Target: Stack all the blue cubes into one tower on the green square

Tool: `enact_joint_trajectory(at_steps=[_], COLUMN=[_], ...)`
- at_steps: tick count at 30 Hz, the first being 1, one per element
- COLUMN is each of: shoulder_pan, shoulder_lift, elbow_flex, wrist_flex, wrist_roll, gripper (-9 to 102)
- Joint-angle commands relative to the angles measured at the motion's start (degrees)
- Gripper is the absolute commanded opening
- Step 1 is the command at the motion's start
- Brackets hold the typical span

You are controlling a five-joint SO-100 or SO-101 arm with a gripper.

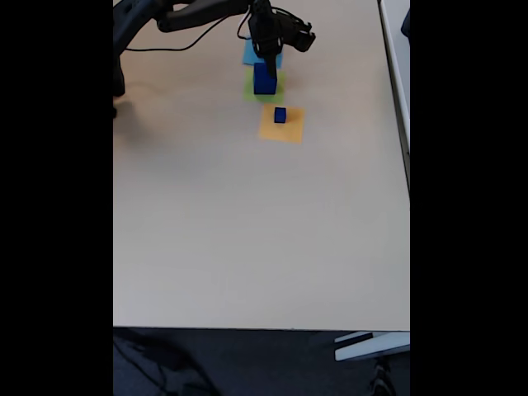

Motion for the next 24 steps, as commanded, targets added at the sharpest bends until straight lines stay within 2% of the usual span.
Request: enact_joint_trajectory(at_steps=[1, 6, 17, 24], shoulder_pan=[0.5, 0.7, 1.0, 1.4], shoulder_lift=[2.5, 2.5, 2.5, 2.7], elbow_flex=[-0.1, 0.0, 0.0, -2.4], wrist_flex=[0.4, 0.6, 0.5, 0.6], wrist_roll=[-0.8, -1.5, -1.6, -3.3], gripper=[17, 16, 0, 0])
